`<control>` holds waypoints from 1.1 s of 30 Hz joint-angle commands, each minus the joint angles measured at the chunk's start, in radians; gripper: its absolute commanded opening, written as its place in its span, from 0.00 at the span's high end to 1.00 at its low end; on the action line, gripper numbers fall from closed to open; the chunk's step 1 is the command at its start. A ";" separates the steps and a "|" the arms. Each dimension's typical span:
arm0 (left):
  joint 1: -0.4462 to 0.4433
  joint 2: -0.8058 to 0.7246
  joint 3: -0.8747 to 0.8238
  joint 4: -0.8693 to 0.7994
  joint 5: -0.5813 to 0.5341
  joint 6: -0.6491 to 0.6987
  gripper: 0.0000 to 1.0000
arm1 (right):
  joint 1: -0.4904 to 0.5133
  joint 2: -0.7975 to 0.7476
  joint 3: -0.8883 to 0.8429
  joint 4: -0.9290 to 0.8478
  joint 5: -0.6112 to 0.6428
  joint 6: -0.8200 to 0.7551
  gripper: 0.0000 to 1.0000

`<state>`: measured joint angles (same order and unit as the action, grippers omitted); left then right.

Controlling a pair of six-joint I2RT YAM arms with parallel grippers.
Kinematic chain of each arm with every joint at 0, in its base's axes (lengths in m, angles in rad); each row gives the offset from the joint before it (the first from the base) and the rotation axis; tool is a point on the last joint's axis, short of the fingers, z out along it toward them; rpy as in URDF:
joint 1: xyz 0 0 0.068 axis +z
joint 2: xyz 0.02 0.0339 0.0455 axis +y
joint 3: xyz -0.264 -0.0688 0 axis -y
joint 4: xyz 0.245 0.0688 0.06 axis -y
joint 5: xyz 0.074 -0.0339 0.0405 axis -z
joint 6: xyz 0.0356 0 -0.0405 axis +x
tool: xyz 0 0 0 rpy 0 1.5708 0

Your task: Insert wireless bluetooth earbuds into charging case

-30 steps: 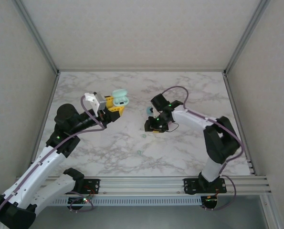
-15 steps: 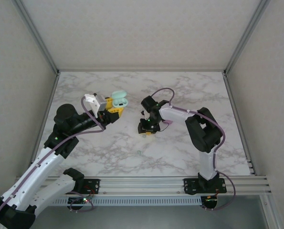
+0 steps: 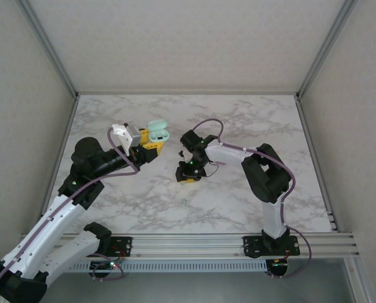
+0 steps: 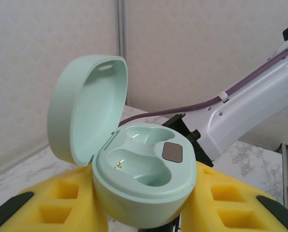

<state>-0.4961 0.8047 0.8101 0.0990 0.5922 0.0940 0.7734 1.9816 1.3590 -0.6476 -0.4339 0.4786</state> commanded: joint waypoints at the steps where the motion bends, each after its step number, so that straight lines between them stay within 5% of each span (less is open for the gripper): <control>1: -0.006 -0.007 0.033 -0.002 -0.008 0.007 0.71 | 0.017 0.029 0.042 -0.015 -0.050 -0.013 0.63; 33: -0.006 -0.042 0.034 -0.033 -0.035 0.012 0.71 | 0.027 0.202 0.264 -0.159 0.014 -0.135 0.61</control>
<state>-0.4961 0.7776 0.8116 0.0654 0.5655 0.0982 0.7887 2.1864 1.6234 -0.7410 -0.4152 0.3706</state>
